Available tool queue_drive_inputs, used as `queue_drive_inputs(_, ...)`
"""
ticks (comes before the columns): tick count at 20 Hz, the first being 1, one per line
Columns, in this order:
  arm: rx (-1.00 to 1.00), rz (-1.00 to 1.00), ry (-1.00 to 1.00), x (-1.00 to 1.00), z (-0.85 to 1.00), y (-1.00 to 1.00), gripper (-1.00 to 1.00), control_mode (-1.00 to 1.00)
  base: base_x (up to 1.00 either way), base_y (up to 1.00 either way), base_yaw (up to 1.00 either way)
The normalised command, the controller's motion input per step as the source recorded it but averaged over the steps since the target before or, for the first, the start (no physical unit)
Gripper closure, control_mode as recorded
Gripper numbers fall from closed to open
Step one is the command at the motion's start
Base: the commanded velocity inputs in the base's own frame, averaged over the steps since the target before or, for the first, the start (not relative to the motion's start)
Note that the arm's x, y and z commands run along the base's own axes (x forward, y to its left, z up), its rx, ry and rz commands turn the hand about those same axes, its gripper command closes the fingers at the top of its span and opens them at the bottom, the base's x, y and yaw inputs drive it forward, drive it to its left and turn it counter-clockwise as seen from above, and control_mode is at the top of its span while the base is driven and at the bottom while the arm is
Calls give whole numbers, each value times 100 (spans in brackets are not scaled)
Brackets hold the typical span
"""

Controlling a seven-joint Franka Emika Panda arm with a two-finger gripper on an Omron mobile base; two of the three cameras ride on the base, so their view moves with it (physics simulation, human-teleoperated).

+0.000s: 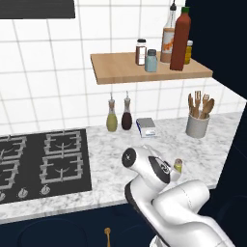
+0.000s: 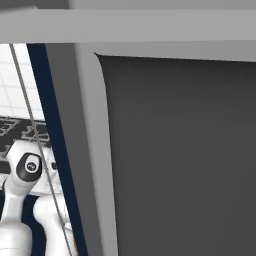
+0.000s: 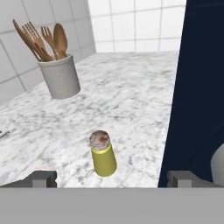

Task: Put the shaker and condiment bottle from the counter next to their counterparts in the cabinet.

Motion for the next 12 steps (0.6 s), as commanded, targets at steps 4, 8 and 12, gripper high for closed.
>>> queue_drive_inputs(4,0,0,0,22,-14,-15,-100,-100,0,0,0)
queue_drive_inputs(8,0,0,0,16,-17,-16,-100,-100,0,0,0)
queue_drive_inputs(12,0,0,2,1,-24,-4,-100,-100,0,0,0)
